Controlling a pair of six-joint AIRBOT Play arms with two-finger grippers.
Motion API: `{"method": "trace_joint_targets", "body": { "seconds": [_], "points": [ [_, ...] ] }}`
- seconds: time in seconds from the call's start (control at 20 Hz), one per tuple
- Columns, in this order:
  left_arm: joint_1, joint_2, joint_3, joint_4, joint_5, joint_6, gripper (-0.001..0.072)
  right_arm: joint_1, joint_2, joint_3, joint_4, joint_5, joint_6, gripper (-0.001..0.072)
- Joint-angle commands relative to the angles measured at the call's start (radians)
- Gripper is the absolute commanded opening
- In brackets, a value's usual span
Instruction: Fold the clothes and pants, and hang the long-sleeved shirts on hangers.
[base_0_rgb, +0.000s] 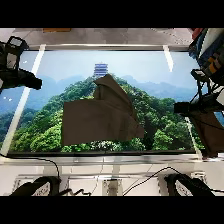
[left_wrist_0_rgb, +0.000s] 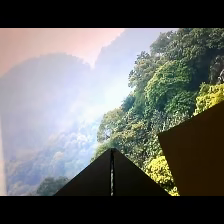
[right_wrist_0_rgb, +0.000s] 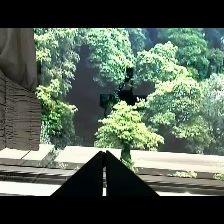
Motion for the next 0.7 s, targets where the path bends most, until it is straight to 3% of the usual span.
{"method": "trace_joint_targets", "body": {
  "seconds": [0.0,0.4,0.65],
  "points": [
    [0.001,0.000,0.000,0.000,0.000,0.000,0.0008,0.001,0.000,0.000,0.000,0.000,0.000,0.0026],
    [0.001,0.000,0.000,0.000,0.000,0.000,0.0008,0.001,0.000,0.000,0.000,-0.003,0.000,0.0026],
    [0.001,0.000,0.000,0.000,0.000,0.000,0.0008,0.001,0.000,0.000,0.000,-0.099,-0.005,0.0027]
  ]
}}
